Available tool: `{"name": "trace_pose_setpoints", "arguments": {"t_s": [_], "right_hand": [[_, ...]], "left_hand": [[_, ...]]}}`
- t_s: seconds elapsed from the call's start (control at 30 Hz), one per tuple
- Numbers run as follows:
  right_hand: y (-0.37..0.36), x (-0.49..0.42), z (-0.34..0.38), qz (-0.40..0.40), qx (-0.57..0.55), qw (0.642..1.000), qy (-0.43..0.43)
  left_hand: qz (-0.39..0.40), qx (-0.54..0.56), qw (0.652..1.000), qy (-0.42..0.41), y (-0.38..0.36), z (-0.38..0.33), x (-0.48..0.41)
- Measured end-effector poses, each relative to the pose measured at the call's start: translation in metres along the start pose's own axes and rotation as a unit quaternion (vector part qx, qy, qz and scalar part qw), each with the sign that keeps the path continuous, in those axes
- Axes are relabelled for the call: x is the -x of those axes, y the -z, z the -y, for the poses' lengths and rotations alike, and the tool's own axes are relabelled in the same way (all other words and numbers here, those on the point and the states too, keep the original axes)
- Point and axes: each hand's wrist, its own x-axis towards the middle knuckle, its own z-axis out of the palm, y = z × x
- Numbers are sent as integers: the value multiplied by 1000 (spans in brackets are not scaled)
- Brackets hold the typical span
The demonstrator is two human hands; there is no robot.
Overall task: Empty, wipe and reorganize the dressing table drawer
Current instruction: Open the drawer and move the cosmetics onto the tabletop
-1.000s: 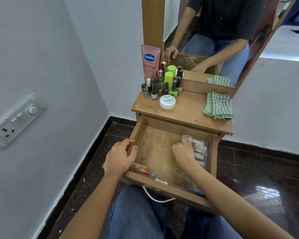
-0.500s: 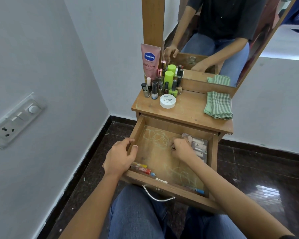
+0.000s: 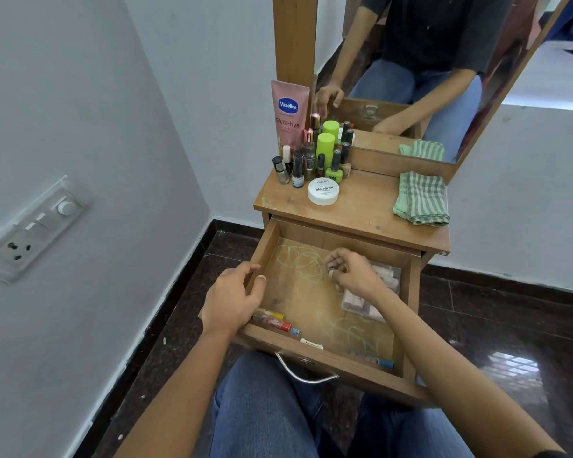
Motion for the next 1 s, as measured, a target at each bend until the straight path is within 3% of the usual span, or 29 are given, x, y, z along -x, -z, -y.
{"name": "trace_pose_setpoints", "arguments": {"t_s": [0.1, 0.27, 0.43, 0.53, 0.6, 0.7, 0.77, 0.83, 0.9, 1.0], "right_hand": [[7, -1, -7, -15, -46, 999, -5], [20, 0, -18, -22, 130, 990, 41], [42, -2, -27, 97, 372, 919, 91], [47, 7, -24, 104, 463, 871, 127], [47, 16, -22, 70, 404, 891, 195], [43, 31, -9, -4, 141, 961, 237], [42, 34, 8, -66, -25, 974, 217], [43, 28, 28, -128, -157, 963, 176], [49, 9, 45, -205, -192, 951, 129], [61, -22, 64, -277, -152, 943, 105]], "left_hand": [[1, 1, 1000, -2, -1, 1, 0], [0, 5, 1000, -1, -1, 2, -1], [1, 3, 1000, 2, 0, 0, 0], [0, 3, 1000, 1, 0, 0, 1], [-2, 3, 1000, 1, 1, 0, 1], [2, 2, 1000, 0, 0, 0, 0], [2, 0, 1000, 0, 0, 0, 0], [2, 0, 1000, 1, 0, 1, 0], [2, 1, 1000, 1, -1, 2, 0], [5, 5, 1000, 2, 0, 1, 0]]}}
